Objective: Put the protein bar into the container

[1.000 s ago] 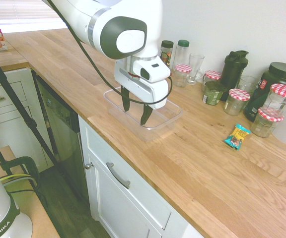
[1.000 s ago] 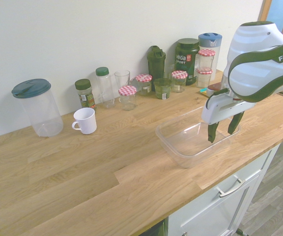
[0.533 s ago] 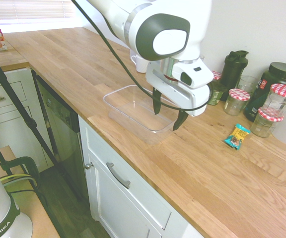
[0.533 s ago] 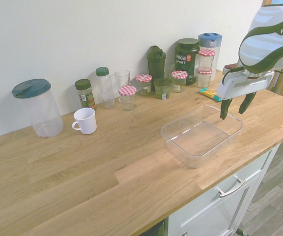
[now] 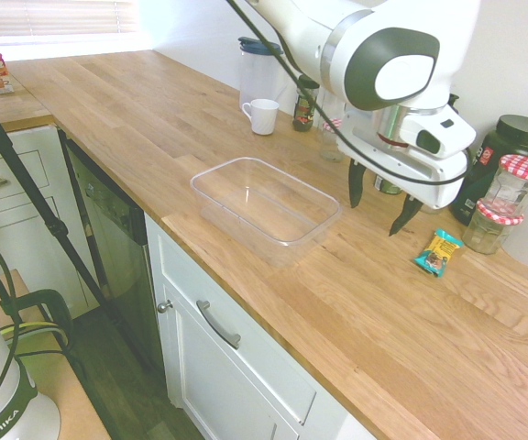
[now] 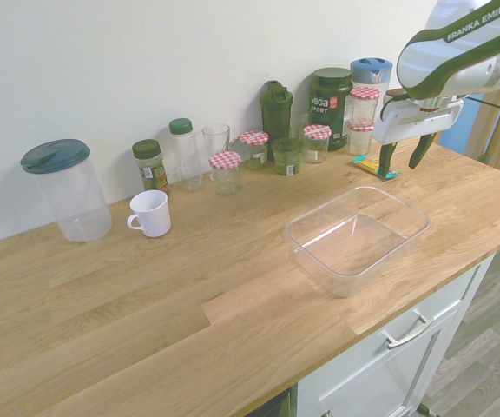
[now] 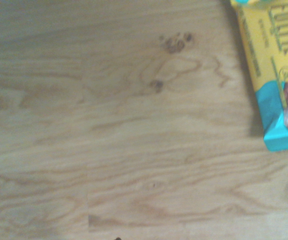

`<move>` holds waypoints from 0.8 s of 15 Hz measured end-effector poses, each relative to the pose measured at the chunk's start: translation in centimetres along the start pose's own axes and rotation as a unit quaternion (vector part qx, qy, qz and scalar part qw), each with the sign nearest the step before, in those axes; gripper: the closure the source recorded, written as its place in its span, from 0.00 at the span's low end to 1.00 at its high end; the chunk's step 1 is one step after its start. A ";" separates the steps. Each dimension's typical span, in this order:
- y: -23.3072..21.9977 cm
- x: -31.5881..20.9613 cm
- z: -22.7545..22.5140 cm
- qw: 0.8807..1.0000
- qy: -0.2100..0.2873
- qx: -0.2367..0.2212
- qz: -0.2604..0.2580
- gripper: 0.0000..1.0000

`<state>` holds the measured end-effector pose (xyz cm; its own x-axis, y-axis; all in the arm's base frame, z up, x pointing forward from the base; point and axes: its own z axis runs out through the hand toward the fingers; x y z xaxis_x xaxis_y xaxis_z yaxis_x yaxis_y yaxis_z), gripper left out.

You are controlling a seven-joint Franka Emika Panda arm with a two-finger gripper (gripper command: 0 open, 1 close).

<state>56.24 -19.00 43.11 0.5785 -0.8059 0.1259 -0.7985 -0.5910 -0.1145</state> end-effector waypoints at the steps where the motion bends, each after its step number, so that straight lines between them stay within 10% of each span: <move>1: -0.6 1.0 0.1 1.000 0.006 -0.004 -0.004 0.00; 12: -2.9 9.0 6.4 0.999 0.032 -0.034 -0.014 0.00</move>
<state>64.84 -24.73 38.27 0.5898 -0.7845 0.1916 -0.7935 -0.6070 -0.0425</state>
